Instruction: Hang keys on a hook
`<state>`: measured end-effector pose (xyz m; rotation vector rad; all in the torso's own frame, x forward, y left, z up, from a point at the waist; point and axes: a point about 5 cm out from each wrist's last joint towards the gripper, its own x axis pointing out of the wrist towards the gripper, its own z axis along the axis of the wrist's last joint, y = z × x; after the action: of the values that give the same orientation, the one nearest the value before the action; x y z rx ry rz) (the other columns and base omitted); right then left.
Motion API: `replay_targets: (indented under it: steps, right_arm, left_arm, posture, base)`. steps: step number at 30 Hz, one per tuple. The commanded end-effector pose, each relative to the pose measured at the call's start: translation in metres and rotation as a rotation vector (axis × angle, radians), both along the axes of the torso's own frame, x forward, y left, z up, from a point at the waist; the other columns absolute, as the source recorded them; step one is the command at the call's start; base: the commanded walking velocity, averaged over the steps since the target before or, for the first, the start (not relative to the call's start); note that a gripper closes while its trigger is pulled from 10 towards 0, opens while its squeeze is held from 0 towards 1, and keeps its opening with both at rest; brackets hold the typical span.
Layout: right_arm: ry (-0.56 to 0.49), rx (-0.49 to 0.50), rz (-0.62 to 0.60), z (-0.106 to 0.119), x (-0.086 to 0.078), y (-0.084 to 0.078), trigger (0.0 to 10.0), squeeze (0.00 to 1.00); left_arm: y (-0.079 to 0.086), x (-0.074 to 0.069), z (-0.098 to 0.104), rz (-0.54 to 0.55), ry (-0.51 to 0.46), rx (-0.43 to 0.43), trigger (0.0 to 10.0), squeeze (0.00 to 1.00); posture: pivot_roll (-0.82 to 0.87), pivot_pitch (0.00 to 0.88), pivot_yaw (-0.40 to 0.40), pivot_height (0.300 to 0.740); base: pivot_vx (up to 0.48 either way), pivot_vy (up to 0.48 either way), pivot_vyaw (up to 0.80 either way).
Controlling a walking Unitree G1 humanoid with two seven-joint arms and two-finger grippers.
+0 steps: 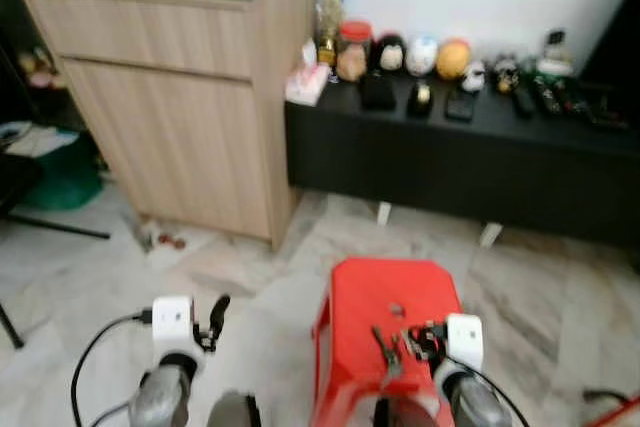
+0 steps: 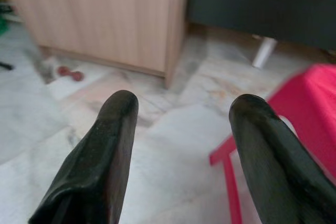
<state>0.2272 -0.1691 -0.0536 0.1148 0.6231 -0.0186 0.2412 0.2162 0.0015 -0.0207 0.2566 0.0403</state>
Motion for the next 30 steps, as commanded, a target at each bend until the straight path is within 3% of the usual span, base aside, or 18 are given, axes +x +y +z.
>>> replay_targets:
  steps: [1, 16, 21, 30]
  right_arm:
    - [-0.029, -0.001, -0.012, 0.006, 0.007, -0.003, 10.0, 0.00]
    - [-0.081, 0.026, -0.012, 0.013, 0.015, -0.001, 10.0, 0.00]
    - [-0.172, 0.002, -0.059, 0.027, 0.030, -0.007, 10.0, 0.00]
    - [-0.208, 0.006, -0.045, 0.035, 0.040, -0.004, 10.0, 0.00]
  left_arm:
    - [-0.003, 0.002, 0.000, 0.001, -0.002, -0.015, 10.0, 0.00]
    - [-0.005, 0.004, -0.007, 0.006, 0.011, -0.029, 10.0, 0.00]
    - [-0.007, 0.007, -0.007, 0.004, 0.009, -0.037, 10.0, 0.00]
    - [-0.010, 0.009, -0.009, -0.005, 0.012, -0.039, 10.0, 0.00]
  posture:
    - [-0.05, 0.036, -0.045, 0.615]
    - [-0.04, 0.038, -0.043, 0.615]
    - [-0.04, 0.044, -0.043, 0.615]
    - [-0.05, 0.045, -0.042, 0.615]
  base:
    - [0.000, 0.000, 0.00]
    - [0.000, 0.000, 0.00]
    - [0.000, 0.000, 0.00]
    - [0.027, 0.000, 0.00]
